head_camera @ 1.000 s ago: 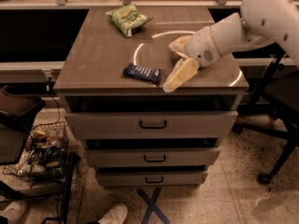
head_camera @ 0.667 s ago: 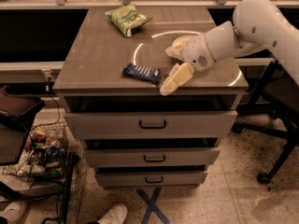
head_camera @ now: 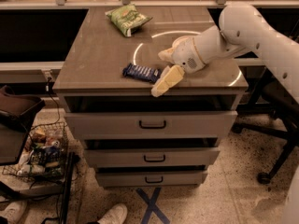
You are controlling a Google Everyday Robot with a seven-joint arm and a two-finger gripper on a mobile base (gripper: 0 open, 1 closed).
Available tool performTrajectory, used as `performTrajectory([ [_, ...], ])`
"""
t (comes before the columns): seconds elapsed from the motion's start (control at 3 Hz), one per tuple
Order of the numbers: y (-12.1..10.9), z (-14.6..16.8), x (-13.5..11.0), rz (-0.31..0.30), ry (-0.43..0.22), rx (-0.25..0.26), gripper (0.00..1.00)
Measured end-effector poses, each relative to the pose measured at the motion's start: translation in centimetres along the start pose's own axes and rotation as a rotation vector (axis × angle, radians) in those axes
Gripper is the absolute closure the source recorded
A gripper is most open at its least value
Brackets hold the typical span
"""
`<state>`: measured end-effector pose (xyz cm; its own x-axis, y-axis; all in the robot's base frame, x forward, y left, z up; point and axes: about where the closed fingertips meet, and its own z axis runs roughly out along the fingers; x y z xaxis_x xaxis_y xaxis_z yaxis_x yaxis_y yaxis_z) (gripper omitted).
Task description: Move rxbar blueberry near green jalapeno chip bag
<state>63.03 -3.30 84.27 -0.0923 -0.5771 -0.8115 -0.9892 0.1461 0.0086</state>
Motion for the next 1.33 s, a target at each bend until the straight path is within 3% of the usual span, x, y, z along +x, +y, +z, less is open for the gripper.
performTrajectory([
  [0.67, -0.2, 1.7, 0.1, 0.014, 0.016, -0.022, 0.0],
  [1.33, -0.1, 3.0, 0.3, 0.013, 0.043, -0.041, 0.49],
])
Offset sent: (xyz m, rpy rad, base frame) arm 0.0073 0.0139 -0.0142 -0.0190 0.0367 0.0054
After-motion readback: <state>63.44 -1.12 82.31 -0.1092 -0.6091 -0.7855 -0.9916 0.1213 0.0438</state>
